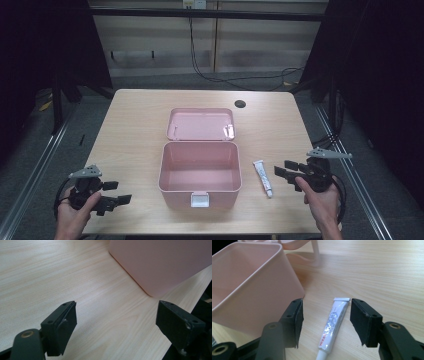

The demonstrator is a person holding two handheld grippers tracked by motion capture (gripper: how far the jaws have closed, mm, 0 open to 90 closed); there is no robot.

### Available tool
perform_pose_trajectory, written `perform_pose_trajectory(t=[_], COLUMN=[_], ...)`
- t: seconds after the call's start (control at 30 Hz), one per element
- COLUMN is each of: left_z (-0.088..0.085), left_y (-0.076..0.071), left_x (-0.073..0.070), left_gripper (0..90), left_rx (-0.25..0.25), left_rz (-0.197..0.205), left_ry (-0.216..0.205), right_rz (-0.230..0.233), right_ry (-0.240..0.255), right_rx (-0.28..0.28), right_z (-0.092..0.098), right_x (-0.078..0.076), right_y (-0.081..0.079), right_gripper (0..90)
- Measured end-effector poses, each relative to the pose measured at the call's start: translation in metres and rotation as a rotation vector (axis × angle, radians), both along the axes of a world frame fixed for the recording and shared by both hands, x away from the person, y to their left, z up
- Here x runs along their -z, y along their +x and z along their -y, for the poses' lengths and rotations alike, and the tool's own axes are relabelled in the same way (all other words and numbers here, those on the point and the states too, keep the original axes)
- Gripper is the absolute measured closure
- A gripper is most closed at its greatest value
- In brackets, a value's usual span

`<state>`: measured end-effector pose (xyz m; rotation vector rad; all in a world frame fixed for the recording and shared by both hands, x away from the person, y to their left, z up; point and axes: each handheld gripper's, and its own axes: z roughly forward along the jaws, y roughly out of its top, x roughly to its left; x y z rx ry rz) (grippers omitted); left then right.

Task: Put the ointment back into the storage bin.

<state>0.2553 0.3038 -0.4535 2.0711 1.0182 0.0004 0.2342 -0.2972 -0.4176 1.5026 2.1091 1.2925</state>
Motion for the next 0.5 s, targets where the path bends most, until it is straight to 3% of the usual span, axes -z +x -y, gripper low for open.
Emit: perform_pose_trajectory(t=[0.17,0.23,0.3,0.37,0.43,0.5], left_z=[0.001,0.001,0.001,0.001,0.001,0.001], left_y=[0.001,0.0,0.0,0.0,0.0,0.001], left_x=[0.001,0.001,0.001,0.001,0.001,0.002], left_gripper=[17.0,17.0,17.0,17.0,17.0,17.0], left_rx=[0.005,0.006,0.007,0.004,0.006,0.006], left_rz=[-0.003,-0.004,-0.008,-0.011,-0.01,-0.015], left_ry=[0.007,0.005,0.009,0.006,0.008,0.008], right_rz=[-0.018,-0.04,-0.081,-0.091,-0.1,-0.134], right_ry=[-0.008,-0.025,-0.065,-0.063,-0.059,-0.091], right_rx=[-0.019,-0.028,-0.071,-0.074,-0.078,-0.085], right_z=[-0.006,-0.01,-0.019,-0.023,-0.024,-0.028], right_x=[-0.012,-0.017,-0.027,-0.031,-0.033,-0.032], right_y=[0.006,0.011,0.023,0.028,0.031,0.038], right_gripper=[46.9,46.7,46.6,47.0,47.6,47.7])
